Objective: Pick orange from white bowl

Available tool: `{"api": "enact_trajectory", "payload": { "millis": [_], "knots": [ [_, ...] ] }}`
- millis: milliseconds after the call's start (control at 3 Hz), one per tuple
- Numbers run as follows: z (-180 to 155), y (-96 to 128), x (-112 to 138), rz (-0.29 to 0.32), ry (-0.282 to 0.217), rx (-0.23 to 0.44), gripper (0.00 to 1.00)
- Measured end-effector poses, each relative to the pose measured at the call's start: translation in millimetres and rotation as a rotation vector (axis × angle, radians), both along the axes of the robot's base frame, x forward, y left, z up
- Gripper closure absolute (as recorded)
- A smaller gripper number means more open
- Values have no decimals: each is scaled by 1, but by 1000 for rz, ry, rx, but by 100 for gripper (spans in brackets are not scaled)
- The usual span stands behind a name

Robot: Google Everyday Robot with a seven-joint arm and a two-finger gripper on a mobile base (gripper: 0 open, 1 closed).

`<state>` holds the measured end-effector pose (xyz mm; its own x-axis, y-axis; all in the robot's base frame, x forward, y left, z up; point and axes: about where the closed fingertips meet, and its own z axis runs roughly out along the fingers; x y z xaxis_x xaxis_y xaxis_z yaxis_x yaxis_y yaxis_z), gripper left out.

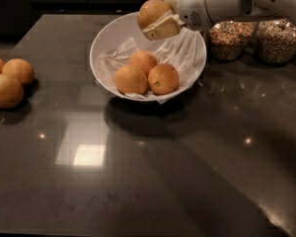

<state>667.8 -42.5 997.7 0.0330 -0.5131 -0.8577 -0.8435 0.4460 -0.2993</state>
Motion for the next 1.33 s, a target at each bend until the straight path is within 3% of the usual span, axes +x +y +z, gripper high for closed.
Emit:
{"api": "enact_trajectory", "payload": {
  "millis": [333, 667, 1000, 1333],
  "knots": [
    [16, -12, -18, 106, -11, -48, 100],
    [30, -27, -38, 170, -9, -128, 100],
    [29, -27, -63, 263, 18, -198, 100],
    [29, -27, -63, 263, 18, -198, 100]
  ]
}}
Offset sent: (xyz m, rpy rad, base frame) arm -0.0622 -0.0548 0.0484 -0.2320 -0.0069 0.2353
